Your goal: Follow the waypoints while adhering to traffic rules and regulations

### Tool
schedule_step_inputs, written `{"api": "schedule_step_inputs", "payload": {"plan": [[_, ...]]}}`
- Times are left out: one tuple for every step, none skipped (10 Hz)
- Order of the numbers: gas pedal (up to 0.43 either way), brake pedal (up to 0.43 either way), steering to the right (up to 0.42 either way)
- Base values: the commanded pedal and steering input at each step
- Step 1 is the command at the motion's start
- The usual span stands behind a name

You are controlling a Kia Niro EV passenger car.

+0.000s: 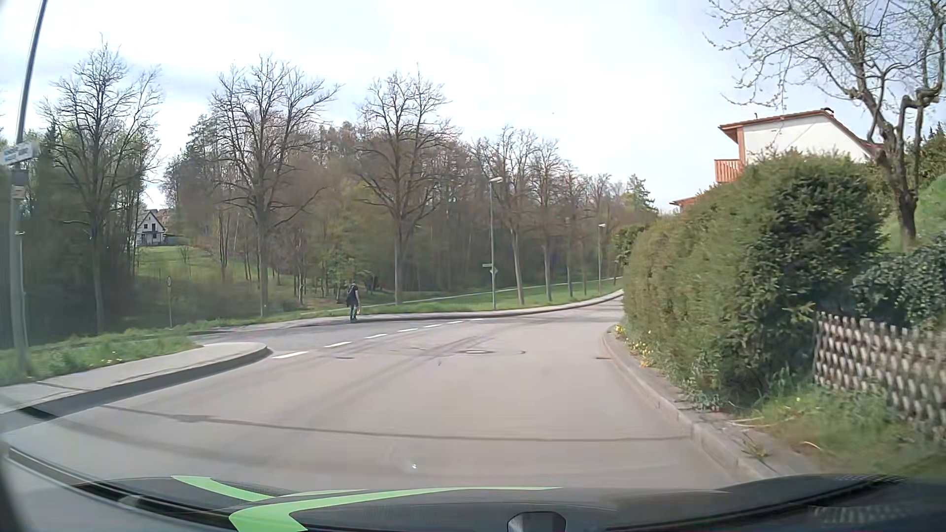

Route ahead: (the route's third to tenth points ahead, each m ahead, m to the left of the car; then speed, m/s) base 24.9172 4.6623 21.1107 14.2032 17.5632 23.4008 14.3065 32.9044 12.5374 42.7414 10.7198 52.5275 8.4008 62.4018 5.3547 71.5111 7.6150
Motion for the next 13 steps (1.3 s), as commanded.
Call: {"api": "schedule_step_inputs", "payload": {"plan": [[0.000,0.341,0.045],[0.000,0.341,0.045],[0.000,0.341,0.045],[0.000,0.341,0.045],[0.000,0.341,0.046],[0.000,0.341,0.046],[0.000,0.335,0.046],[0.000,0.317,0.046],[0.000,0.317,0.045],[0.000,0.317,0.045],[0.000,0.317,0.042],[0.000,0.317,0.034],[0.000,0.317,0.024]]}}
